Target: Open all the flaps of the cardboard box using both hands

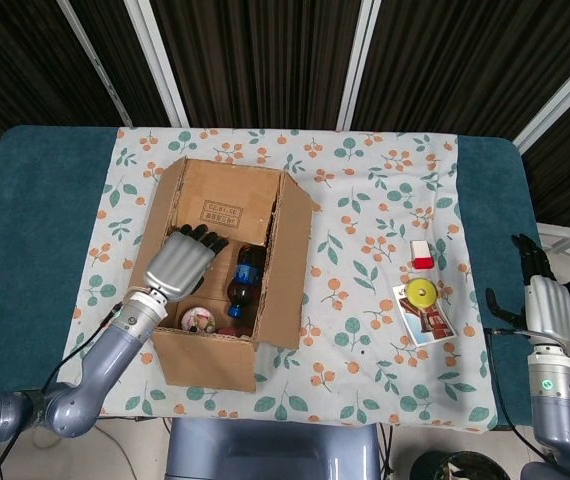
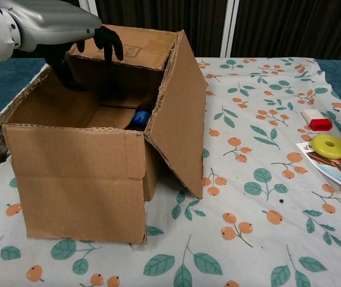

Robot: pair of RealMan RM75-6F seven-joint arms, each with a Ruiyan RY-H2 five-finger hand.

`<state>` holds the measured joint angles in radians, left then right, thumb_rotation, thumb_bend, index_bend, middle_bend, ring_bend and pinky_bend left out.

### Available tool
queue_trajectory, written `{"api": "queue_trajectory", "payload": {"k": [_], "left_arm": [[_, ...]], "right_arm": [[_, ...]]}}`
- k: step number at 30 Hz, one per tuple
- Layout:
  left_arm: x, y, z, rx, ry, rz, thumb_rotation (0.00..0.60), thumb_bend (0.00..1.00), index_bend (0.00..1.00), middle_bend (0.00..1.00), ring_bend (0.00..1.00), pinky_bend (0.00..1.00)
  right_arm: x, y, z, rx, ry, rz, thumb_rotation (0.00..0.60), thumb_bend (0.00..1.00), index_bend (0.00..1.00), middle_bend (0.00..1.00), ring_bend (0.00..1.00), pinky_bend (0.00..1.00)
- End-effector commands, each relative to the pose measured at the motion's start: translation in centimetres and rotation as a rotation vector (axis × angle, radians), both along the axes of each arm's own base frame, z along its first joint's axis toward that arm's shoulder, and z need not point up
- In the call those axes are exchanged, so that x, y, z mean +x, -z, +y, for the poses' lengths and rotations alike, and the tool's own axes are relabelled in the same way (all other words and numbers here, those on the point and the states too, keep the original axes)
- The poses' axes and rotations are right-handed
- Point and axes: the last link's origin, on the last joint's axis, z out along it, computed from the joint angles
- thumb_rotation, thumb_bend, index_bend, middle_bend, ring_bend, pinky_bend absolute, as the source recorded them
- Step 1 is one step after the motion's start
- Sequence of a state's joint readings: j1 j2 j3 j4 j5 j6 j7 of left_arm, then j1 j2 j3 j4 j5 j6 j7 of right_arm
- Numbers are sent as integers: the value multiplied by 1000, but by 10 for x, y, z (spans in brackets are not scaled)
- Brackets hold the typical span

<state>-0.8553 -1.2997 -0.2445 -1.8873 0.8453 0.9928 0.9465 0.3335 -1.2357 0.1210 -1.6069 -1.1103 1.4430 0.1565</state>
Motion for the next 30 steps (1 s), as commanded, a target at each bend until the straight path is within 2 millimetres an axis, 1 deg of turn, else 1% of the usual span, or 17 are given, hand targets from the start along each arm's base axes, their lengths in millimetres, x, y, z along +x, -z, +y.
{"api": "queue_trajectory", "payload": {"k": [1,15,19,25,30], "left_arm": [[-3,2,0,-27,-14,39,600,280,243,292,190,313],[-2,30,9,-113,-30,137,600,318,259,324,214,329],[1,36,10,-128,-27,161,600,319,273,345,233,342],[3,42,15,-125,-33,180,600,319,258,344,234,342],[3,48,22,-112,-38,231,600,319,247,335,233,342]], "right_arm": [[1,1,0,0,2,-15,600,429,62,63,75,243],[0,-2,-1,-11,14,-47,600,433,62,63,75,243],[0,-3,-1,-17,15,-54,600,434,62,63,76,243],[0,-5,-1,-24,17,-71,600,436,62,63,76,243],[0,-6,-2,-26,19,-81,600,437,62,63,75,243]]}}
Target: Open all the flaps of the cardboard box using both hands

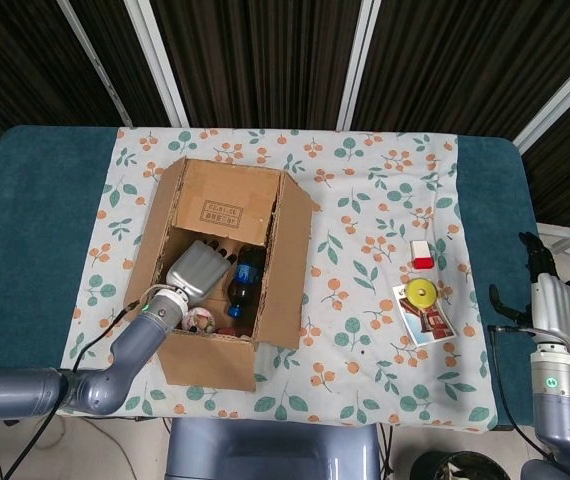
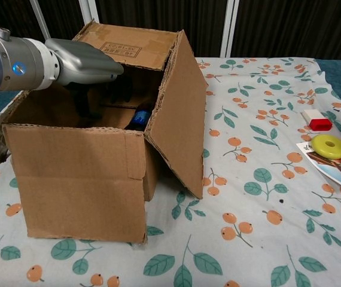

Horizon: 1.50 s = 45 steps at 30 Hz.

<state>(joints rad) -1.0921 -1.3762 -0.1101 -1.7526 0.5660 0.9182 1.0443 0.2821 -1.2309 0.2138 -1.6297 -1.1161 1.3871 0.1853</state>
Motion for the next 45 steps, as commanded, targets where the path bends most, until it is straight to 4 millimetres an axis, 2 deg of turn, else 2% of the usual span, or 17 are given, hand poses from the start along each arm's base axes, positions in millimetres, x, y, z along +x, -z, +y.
{"api": "queue_trajectory", "payload": {"k": [1,4,6,12,14,19,26,33,45], "left_arm": [[1,4,4,9,1,30,600,319,245,333,233,341],[6,6,8,35,17,40,600,319,237,312,218,328],[16,2,12,84,61,25,600,319,225,289,198,314],[25,-7,17,161,136,26,600,319,206,263,178,294],[33,-16,25,209,165,18,600,319,205,260,175,291],[44,-25,41,248,191,22,600,319,199,242,169,284],[58,-29,58,282,223,37,600,319,193,238,168,276],[80,-34,76,345,288,29,600,319,192,241,168,276],[92,-32,121,412,311,103,600,319,172,209,147,246]], "right_arm": [[0,-1,0,-3,-1,-5,600,437,62,63,76,243],[1,-2,0,-10,-1,-12,600,438,62,63,75,243],[1,-3,-1,-16,2,-23,600,440,62,63,75,243],[1,-2,-1,-16,2,-34,600,444,62,63,75,243],[1,-2,-1,-18,2,-39,600,445,62,63,75,243],[1,-3,-1,-20,5,-42,600,446,62,63,75,243],[-1,-3,-1,-24,11,-43,600,446,62,63,76,243],[-1,-5,-1,-33,15,-47,600,450,62,63,75,243],[-1,-4,-1,-39,20,-63,600,451,62,63,76,243]]}}
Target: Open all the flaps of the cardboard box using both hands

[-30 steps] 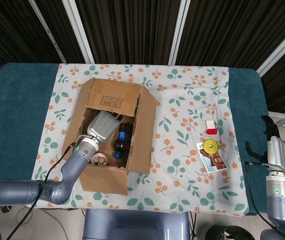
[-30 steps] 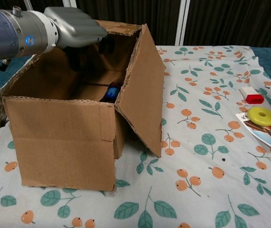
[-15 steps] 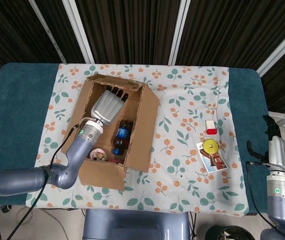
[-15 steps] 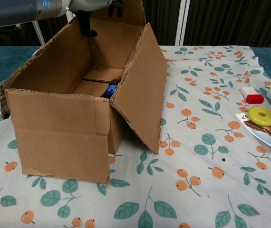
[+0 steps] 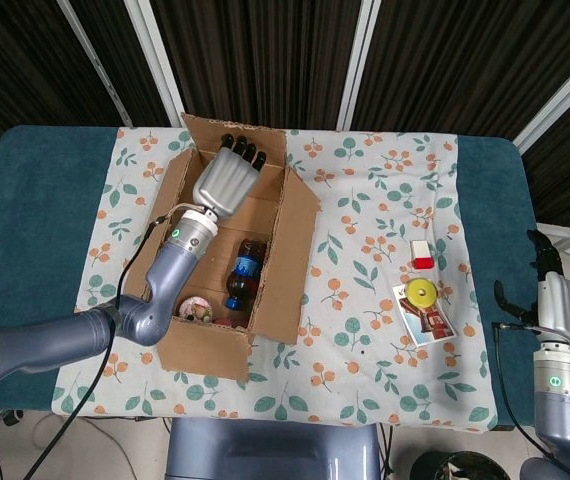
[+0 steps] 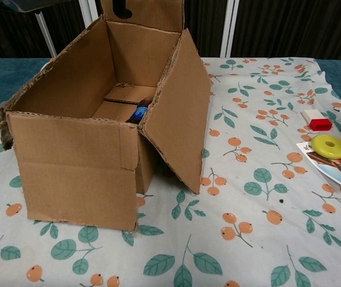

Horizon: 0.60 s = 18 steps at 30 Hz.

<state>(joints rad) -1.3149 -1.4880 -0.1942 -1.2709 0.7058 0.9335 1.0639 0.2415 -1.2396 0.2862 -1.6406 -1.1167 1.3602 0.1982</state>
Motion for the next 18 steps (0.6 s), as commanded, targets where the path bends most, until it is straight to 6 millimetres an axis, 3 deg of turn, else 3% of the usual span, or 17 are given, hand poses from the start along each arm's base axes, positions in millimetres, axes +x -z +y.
{"api": "queue_trajectory", "payload": {"k": [1,9,18], "left_arm": [[11,5,17,15,4,11,600,319,167,202,140,243],[21,20,47,21,-49,39,600,319,25,16,11,159],[23,39,60,-12,-150,42,600,319,0,0,0,122]], "right_arm": [[-1,0,0,-4,7,-15,600,451,62,63,76,243],[-2,0,0,-3,20,-33,600,451,62,63,75,243],[-2,-2,-1,-10,23,-47,600,452,62,63,75,243]]}}
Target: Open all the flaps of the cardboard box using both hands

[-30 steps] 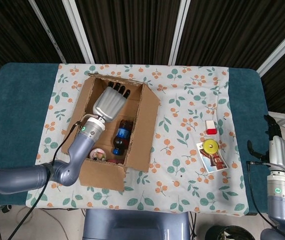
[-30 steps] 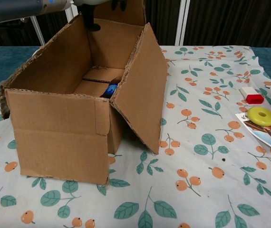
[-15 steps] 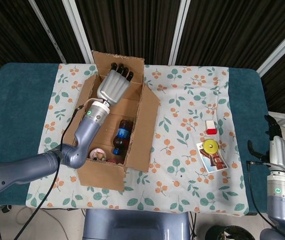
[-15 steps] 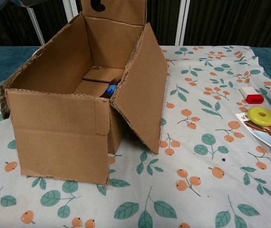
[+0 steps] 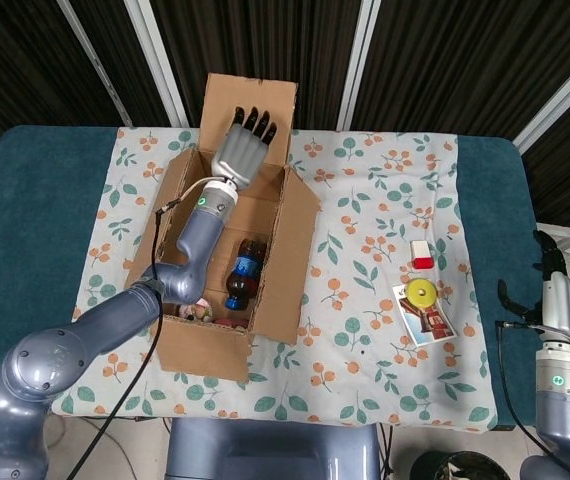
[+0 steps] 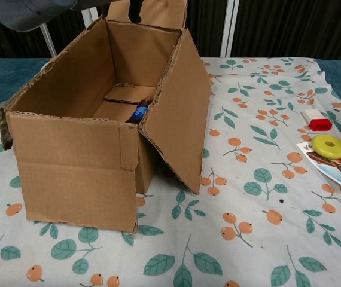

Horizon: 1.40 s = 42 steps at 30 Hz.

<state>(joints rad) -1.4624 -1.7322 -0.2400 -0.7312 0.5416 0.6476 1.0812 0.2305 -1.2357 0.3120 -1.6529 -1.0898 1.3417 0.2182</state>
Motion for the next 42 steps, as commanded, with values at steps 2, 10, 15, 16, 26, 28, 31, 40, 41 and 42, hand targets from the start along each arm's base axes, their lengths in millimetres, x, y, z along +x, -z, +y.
{"api": "queue_trajectory", "payload": {"k": [2,10,15,16,26,28,31,40,41,42], "left_arm": [[2,7,1,-23,-30,7,600,319,0,0,0,122],[1,-12,-4,12,-16,-80,600,319,0,13,0,122],[-12,-33,-21,27,-5,-203,600,301,0,24,0,122],[-18,-39,-29,27,-8,-242,600,292,0,25,0,122],[-95,-84,-111,30,-77,-459,600,197,0,14,0,96],[-115,-94,-134,31,-91,-494,600,194,0,8,0,89],[-141,-108,-162,50,-102,-549,600,191,0,0,0,84],[-219,-146,-235,154,-147,-600,600,190,0,0,0,49],[-227,-148,-241,160,-151,-595,600,190,0,0,0,44],[-234,-149,-248,165,-155,-591,600,190,0,0,0,37]], "right_arm": [[0,1,0,4,0,-6,600,452,62,63,75,243],[2,1,1,10,-11,-2,600,453,62,63,75,242],[2,3,1,18,-20,18,600,453,62,63,76,243],[2,4,2,22,-20,23,600,453,62,63,75,243],[0,9,4,62,-26,122,600,454,62,63,76,243],[1,10,5,66,-33,154,600,454,62,63,75,243],[3,12,6,71,-48,199,600,453,62,63,75,243],[1,17,17,89,-66,285,600,453,62,63,75,243],[0,17,17,88,-68,293,600,453,62,61,75,243],[0,17,18,87,-72,304,600,452,62,53,75,243]]}}
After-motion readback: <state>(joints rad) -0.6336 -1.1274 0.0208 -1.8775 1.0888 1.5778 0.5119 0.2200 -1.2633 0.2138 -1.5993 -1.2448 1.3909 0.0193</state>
